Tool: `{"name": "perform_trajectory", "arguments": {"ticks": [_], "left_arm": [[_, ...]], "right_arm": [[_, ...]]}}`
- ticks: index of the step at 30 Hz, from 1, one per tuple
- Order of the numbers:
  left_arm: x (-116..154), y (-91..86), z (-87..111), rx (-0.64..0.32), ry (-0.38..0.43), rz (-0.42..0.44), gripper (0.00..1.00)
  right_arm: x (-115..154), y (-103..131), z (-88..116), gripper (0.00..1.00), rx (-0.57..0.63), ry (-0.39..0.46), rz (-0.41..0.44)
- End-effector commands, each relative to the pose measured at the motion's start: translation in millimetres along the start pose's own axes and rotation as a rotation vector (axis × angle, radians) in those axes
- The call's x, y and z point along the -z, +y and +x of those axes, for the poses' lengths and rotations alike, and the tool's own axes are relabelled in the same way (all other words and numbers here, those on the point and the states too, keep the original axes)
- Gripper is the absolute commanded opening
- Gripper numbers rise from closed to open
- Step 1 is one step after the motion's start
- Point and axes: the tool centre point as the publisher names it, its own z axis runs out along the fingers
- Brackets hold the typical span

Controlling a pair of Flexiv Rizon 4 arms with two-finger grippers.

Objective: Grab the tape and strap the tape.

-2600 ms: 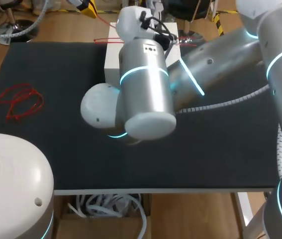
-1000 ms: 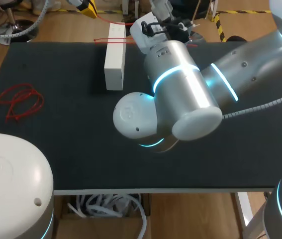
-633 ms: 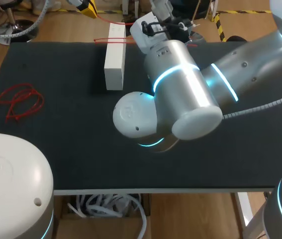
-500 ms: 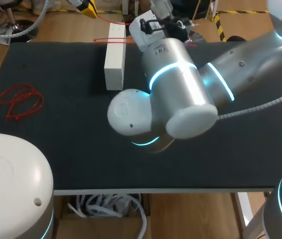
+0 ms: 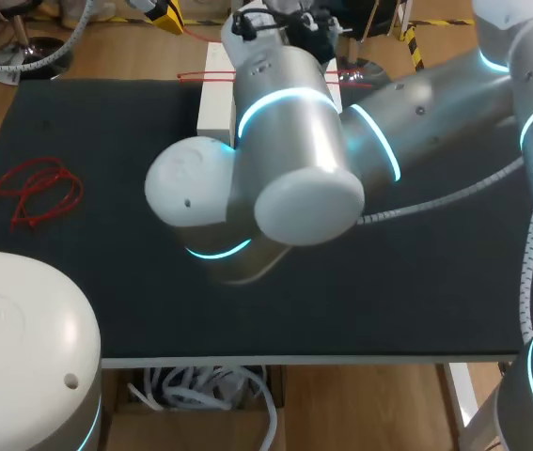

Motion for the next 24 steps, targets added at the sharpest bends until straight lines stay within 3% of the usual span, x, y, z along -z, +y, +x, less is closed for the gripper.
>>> {"name": "perform_trajectory", "arguments": {"ticks": [1,11,24], "left_arm": [[1,-0.3,-0.3,0.000,0.002,-0.004,0.00],[1,-0.3,-0.3,0.000,0.002,-0.004,0.00],[1,-0.3,-0.3,0.000,0.002,-0.004,0.00]], "right_arm": [[3,-5,-8,0.00,0.037,0.108,-0.028],[0,-6,-8,0.00,0.187,0.150,-0.057],[-7,13,-7,0.00,0.210,0.115,-0.083]]}}
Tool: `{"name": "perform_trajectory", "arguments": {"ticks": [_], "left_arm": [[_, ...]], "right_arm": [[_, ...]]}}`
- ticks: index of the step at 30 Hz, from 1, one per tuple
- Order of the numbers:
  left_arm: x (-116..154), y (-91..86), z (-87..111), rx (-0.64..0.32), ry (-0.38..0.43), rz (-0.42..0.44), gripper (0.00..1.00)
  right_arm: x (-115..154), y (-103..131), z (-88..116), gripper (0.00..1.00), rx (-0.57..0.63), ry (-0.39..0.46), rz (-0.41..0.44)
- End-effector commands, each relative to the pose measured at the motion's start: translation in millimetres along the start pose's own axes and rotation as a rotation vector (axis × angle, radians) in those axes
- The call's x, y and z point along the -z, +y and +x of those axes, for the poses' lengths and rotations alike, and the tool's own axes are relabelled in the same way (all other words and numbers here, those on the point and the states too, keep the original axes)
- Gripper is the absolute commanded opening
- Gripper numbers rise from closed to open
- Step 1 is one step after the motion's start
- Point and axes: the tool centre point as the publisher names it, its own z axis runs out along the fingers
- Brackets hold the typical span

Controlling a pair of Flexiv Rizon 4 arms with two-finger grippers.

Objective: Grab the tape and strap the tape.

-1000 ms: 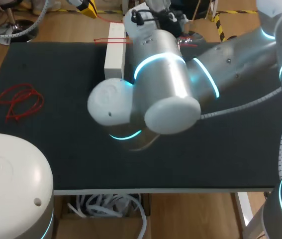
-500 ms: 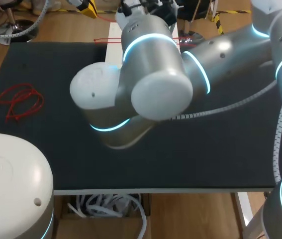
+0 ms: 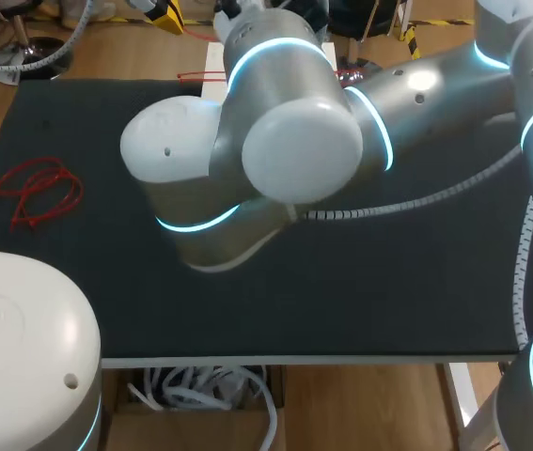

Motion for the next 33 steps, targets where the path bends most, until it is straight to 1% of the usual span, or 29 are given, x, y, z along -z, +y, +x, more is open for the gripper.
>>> {"name": "perform_trajectory", "arguments": {"ticks": [1,9,27,33], "left_arm": [[1,-0.4,-0.3,0.000,0.002,-0.003,0.00],[1,-0.4,-0.3,0.000,0.002,-0.003,0.00],[1,-0.4,-0.3,0.000,0.002,-0.003,0.00],[1,-0.4,-0.3,0.000,0.002,-0.003,0.00]], "right_arm": [[-2,7,1,0.00,0.022,-0.012,0.004],[-8,24,6,0.00,0.043,-0.022,0.004],[-20,56,-2,0.00,0.048,-0.035,0.002],[-21,60,-3,0.00,0.059,-0.034,-0.002]]}}
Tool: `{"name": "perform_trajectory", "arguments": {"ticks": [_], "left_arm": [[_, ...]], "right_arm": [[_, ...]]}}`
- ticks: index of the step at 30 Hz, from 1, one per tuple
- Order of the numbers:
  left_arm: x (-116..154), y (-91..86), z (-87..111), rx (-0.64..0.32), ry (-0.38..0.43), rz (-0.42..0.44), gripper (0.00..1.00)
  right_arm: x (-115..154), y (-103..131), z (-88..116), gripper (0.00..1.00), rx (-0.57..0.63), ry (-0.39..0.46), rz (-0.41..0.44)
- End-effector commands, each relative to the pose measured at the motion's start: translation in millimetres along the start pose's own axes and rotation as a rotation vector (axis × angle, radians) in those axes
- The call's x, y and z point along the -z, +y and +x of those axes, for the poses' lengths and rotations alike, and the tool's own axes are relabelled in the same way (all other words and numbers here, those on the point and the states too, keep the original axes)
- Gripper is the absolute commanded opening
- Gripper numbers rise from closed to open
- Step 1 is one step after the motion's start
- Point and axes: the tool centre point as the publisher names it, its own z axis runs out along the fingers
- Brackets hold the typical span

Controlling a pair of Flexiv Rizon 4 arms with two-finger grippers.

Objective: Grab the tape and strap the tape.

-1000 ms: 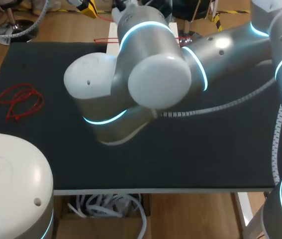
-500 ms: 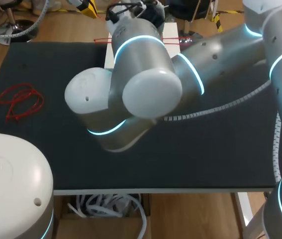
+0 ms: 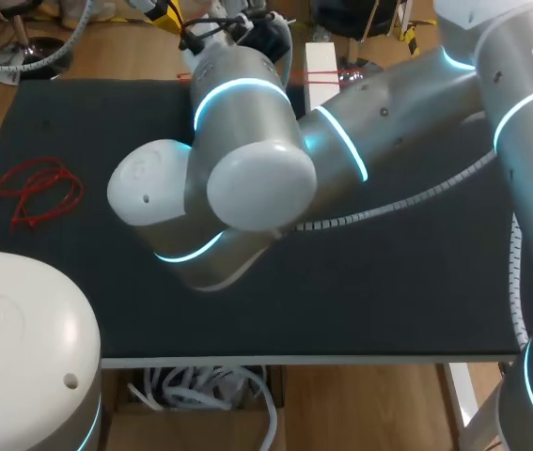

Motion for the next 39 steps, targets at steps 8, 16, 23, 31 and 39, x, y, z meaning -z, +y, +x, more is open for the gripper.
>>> {"name": "perform_trajectory", "arguments": {"ticks": [8,16,23,31,39], "left_arm": [[1,-0.4,-0.3,0.000,0.002,-0.003,0.00],[1,-0.4,-0.3,0.000,0.002,-0.003,0.00],[1,-0.4,-0.3,0.000,0.002,-0.003,0.00],[1,-0.4,-0.3,0.000,0.002,-0.003,0.00],[1,-0.4,-0.3,0.000,0.002,-0.003,0.00]], "right_arm": [[-2,3,-3,0.00,0.008,0.008,0.004],[-3,6,-4,0.00,0.010,0.007,0.000],[-3,9,-4,0.00,0.016,0.009,-0.001],[-3,13,-6,0.00,0.012,0.008,-0.006],[-4,18,-6,0.00,0.014,0.014,-0.010]]}}
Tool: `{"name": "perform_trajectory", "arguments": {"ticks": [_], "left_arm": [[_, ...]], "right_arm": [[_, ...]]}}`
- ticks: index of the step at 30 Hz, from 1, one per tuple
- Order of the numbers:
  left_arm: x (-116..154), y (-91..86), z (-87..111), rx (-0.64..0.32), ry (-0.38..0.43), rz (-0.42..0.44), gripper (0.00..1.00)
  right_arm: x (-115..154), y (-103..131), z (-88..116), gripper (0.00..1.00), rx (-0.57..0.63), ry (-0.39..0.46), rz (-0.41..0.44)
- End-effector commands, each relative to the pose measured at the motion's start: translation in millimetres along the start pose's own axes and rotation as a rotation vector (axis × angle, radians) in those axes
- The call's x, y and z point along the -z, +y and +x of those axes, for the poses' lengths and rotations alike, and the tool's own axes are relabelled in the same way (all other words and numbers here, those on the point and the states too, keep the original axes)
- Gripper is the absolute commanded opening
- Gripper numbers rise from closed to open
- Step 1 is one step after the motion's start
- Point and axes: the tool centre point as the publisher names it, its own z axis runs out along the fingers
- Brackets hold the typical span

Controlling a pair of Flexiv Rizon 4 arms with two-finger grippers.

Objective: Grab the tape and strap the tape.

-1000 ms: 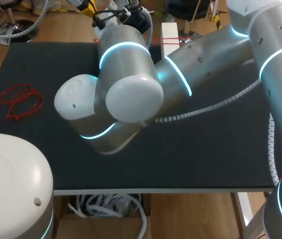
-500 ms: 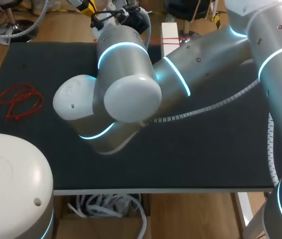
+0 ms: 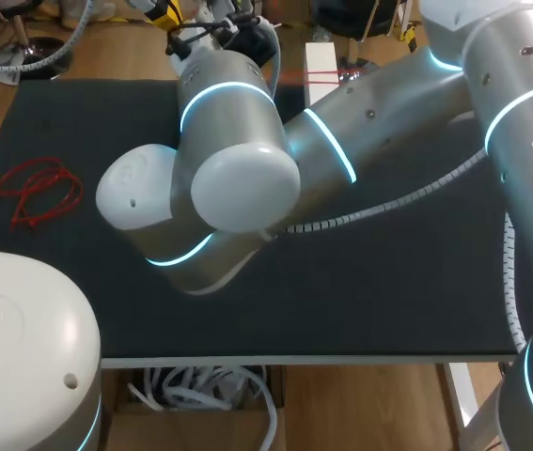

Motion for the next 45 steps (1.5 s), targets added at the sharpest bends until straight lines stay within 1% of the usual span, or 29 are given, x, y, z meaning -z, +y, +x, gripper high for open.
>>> {"name": "perform_trajectory", "arguments": {"ticks": [1,45], "left_arm": [[1,-0.4,-0.3,0.000,0.002,-0.003,0.00],[1,-0.4,-0.3,0.000,0.002,-0.003,0.00]], "right_arm": [[0,2,-2,0.00,0.005,0.007,0.002],[-12,28,-1,0.00,0.026,0.045,-0.034]]}}
